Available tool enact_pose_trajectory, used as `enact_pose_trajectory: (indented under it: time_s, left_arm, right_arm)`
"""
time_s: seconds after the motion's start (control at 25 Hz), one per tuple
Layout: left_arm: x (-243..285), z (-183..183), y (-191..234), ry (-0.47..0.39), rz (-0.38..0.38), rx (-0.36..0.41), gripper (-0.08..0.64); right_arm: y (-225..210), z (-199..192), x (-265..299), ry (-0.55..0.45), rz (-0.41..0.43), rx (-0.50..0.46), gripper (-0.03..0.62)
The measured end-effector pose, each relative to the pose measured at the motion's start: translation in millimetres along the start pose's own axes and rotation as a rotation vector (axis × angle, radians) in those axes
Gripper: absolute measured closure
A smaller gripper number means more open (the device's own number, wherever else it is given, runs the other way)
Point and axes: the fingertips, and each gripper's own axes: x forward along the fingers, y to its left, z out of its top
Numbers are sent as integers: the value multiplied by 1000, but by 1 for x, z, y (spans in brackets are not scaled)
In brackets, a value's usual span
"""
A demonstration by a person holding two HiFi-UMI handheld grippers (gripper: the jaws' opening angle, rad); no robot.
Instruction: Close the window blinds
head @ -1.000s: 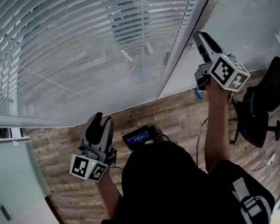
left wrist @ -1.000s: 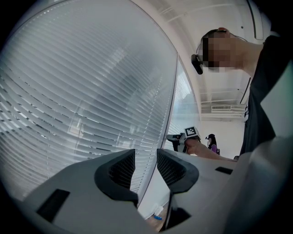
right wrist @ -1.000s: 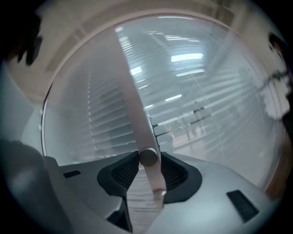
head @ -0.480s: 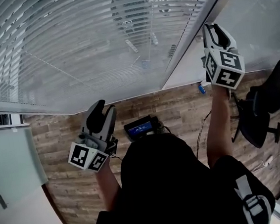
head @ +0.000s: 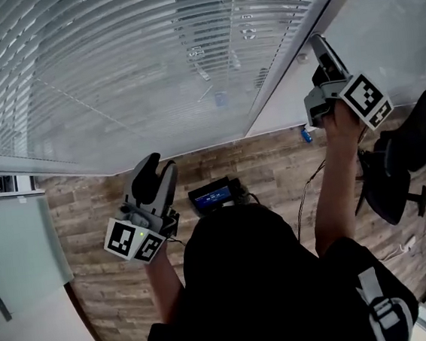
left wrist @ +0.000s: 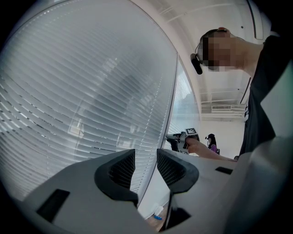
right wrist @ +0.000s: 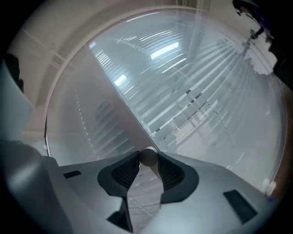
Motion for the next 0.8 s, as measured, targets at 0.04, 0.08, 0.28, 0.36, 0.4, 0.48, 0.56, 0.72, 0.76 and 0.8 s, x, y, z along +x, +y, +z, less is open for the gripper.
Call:
enact_pose_trajectory:
  time_s: [0.04, 0.08, 0.28, 0.36, 0.4, 0.48, 0.56, 0.72, 0.76, 0.8]
  left_arm:
    - [-1, -1, 0, 3, 4, -1, 416]
    - [-3, -2, 1, 5, 8, -2, 416]
    - [-3, -4, -1, 6, 2, 3, 416]
    - [-1, -3, -2, 3, -4, 6, 416]
    - [-1, -3, -3, 1, -6, 7, 416]
    - [-1, -2, -3, 1, -5, 8, 416]
    - [-2, -2, -2, 2, 1, 7, 416]
    - [-2, -1, -1, 2, 6, 3, 416]
    - [-2, -1, 0, 2, 6, 2, 416]
    - [-2, -2, 0, 1, 6, 2, 416]
  right_arm:
    - [0, -3, 0, 15, -17, -95, 462]
    - [-1, -7, -1, 33, -55, -230, 460]
    - [5, -12, -8, 99, -312, -997, 446]
    - [9, -11, -5, 115, -358, -1141, 446]
    - [9, -12, -4, 124, -375, -1189, 446]
    - [8, -12, -3, 138, -402, -1242, 460]
    - [7, -12, -2, 140, -413, -1210, 463]
    - [1, -9, -2, 101, -310, -762, 463]
    - [-1, -9, -2, 89, -267, -608, 463]
    - [-2, -8, -2, 76, -226, -463, 463]
